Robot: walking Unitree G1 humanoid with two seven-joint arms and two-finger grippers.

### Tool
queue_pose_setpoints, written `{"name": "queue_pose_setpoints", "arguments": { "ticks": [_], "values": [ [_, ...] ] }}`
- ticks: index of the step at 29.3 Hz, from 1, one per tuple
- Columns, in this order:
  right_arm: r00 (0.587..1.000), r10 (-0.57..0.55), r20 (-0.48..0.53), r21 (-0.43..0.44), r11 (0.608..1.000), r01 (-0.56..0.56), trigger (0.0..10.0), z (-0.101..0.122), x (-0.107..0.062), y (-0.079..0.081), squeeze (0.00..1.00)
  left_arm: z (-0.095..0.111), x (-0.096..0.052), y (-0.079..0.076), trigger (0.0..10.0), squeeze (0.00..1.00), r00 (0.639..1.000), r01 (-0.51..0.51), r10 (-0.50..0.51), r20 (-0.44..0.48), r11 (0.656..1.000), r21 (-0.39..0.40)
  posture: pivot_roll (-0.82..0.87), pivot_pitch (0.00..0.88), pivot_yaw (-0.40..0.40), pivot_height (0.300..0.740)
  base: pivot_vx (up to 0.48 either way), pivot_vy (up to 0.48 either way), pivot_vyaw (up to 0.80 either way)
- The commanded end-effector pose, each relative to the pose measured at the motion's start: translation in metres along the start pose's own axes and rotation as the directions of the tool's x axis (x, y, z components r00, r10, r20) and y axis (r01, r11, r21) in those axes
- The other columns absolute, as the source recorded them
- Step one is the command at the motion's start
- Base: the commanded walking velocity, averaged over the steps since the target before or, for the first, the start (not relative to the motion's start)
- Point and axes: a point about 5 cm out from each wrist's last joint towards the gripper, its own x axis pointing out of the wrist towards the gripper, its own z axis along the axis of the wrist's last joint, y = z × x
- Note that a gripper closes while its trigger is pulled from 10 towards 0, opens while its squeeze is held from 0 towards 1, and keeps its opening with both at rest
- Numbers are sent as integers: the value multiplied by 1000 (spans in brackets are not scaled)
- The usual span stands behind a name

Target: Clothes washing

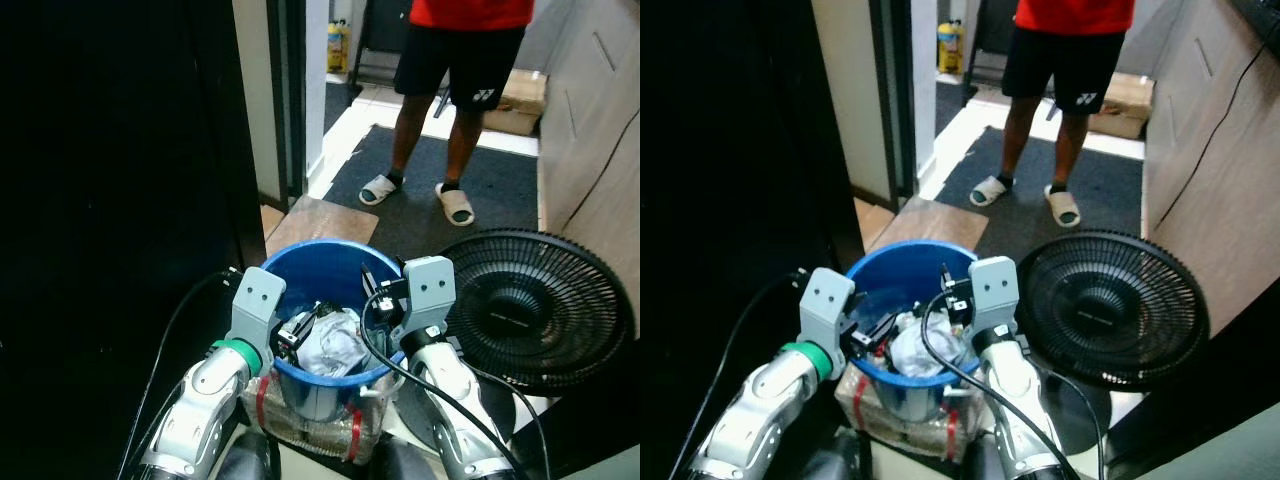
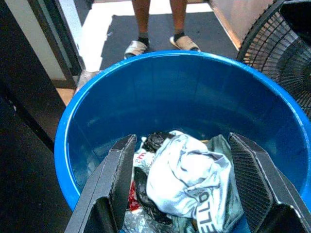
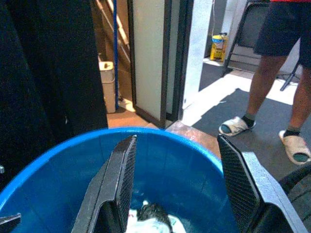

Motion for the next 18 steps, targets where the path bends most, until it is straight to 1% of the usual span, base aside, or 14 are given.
{"name": "queue_pose_setpoints", "arguments": {
  "ticks": [1, 6, 12, 15, 18],
  "values": [
    [1000, -10, 8, 7, 1000, 10, 10000, 3, 2, -3, 0, 0, 2, 0, 10000, 0, 1000, 1, 0, -8, 1000, 8, 67, 57, 82, 580, 0, 0, 0],
    [1000, -13, 26, 5, 1000, 13, 10000, 8, 5, -6, 0, 5, 5, 2, 10000, 0, 1000, -6, 6, 9, 1000, 5, 64, 53, 77, 565, 0, 0, 0],
    [999, -8, 40, 2, 1000, 8, 10000, 12, 9, -8, 0, 17, 11, 5, 10000, 0, 999, -20, 20, 46, 1000, -5, 66, 47, 68, 545, 0, 0, 0],
    [999, -6, 40, 1, 1000, 6, 10000, 12, 9, -8, 0, 18, 12, 5, 10000, 0, 998, -21, 21, 51, 1000, -5, 66, 46, 67, 540, 0, 0, 0],
    [999, 1, 42, 2, 1000, -1, 10000, 13, 9, -6, 0, 21, 12, 6, 10000, 0, 998, -24, 24, 59, 1000, -8, 65, 45, 67, 525, 0, 0, 0]
  ]
}}
